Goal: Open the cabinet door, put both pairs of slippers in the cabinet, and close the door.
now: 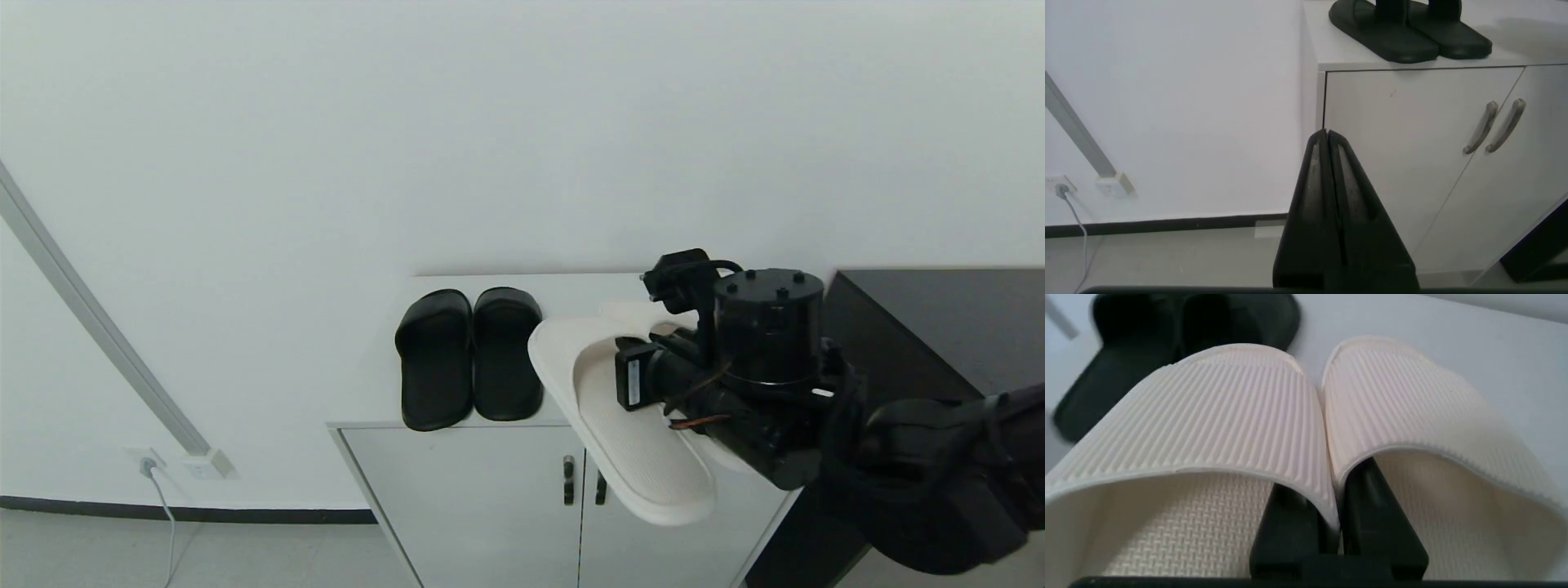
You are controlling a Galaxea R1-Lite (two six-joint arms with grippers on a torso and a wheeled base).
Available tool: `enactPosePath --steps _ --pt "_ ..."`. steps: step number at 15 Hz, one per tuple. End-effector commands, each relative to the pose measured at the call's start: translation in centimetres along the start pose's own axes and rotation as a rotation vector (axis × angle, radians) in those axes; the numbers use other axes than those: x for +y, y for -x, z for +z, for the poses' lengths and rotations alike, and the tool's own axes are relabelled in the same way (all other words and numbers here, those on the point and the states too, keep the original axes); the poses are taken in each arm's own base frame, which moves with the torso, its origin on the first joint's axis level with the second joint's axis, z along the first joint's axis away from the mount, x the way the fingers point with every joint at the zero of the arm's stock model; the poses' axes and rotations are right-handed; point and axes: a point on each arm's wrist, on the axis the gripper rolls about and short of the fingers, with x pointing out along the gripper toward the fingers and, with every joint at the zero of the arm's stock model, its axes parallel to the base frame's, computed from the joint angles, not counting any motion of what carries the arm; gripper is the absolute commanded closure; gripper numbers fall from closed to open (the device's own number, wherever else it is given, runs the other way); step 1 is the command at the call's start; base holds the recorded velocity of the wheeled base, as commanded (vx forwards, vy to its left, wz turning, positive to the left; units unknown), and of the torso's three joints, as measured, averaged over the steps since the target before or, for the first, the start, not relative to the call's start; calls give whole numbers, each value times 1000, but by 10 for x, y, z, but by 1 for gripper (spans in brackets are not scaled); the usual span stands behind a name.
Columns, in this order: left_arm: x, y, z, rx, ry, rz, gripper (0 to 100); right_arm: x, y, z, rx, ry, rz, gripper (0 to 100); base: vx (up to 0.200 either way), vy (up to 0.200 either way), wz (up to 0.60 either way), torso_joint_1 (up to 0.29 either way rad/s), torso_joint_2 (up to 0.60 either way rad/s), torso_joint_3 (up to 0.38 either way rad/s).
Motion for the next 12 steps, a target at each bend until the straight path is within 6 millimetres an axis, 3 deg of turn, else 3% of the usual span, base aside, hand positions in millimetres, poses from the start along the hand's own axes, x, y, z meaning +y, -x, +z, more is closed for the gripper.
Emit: enactPosePath --steps 1,3,12 --pt "0 0 0 1 0 0 100 -10 36 8 -28 -11 73 100 0 0 0 0 0 0" --pt "0 0 0 -1 0 0 100 -12 51 9 -51 -20 154 100 0 0 0 0 0 0" --pt "0 0 0 1 0 0 100 -14 56 -2 -25 11 157 100 0 0 0 0 0 0"
